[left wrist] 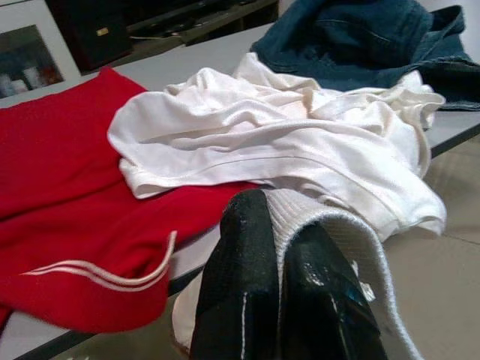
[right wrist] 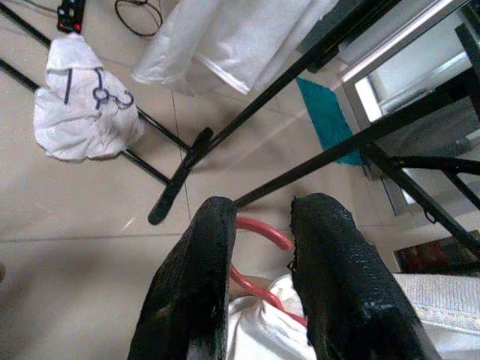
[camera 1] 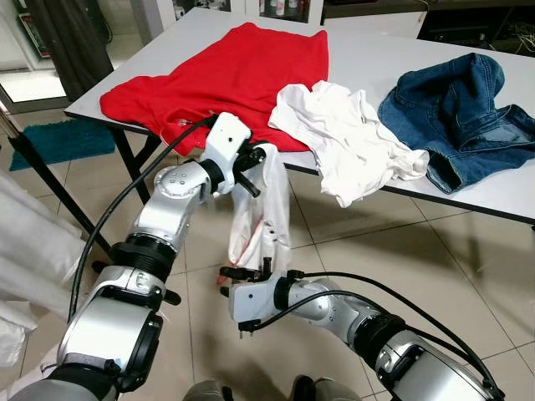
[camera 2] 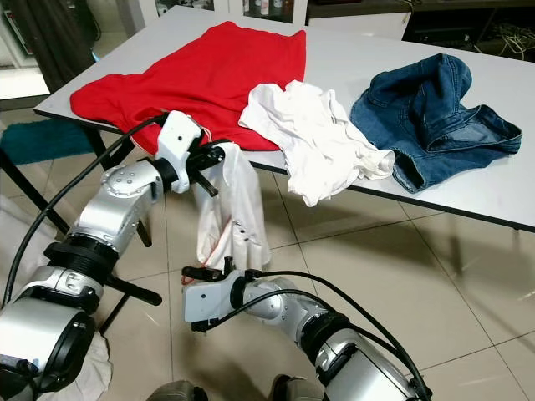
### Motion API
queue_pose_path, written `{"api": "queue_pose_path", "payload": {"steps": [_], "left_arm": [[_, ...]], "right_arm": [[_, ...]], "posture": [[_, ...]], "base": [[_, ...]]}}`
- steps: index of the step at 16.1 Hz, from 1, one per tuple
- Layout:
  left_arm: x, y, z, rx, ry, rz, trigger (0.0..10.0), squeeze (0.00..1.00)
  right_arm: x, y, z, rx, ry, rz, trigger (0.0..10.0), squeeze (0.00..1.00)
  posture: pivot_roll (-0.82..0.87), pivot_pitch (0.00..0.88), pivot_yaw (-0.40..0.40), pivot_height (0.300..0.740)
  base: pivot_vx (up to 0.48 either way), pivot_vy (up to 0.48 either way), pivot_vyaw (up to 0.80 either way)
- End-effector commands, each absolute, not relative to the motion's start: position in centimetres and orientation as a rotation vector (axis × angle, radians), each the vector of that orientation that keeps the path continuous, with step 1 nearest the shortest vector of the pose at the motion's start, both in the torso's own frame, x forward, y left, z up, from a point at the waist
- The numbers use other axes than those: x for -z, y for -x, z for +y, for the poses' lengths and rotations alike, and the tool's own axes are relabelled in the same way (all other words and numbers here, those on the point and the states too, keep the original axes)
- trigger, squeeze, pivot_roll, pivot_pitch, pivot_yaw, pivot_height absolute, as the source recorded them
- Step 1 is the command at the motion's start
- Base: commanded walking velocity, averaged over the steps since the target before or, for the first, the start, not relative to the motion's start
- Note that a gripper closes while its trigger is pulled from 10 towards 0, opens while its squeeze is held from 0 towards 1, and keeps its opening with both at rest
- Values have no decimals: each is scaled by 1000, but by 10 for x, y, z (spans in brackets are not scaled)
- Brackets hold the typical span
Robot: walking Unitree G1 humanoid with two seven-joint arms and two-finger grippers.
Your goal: Hang hanger
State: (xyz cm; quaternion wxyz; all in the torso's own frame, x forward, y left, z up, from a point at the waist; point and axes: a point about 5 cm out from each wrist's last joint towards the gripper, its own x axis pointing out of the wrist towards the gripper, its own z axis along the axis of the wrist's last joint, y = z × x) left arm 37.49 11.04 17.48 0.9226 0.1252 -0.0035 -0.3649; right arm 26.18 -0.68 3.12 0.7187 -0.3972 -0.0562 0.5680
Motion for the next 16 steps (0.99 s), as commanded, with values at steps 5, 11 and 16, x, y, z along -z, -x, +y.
{"api": "queue_pose_path", "payload": {"steps": [5, 11, 16], "left_arm": [[-182, -373, 96, 794, -274, -49, 10000, 0], [-175, -367, 85, 828, -271, -41, 10000, 0], [-174, -364, 78, 855, -273, -45, 10000, 0]], "right_arm": [[-30, -267, -2, -1215, 968, -130, 10000, 0], [-22, -267, -4, -1230, 1046, -66, 10000, 0], [-21, -265, 1, -1245, 1066, -74, 10000, 0]], "posture": [[76, 61, 19, 740], [77, 59, 16, 740], [79, 61, 17, 740]], "base": [[0, 0, 0], [0, 0, 0], [0, 0, 0]]}}
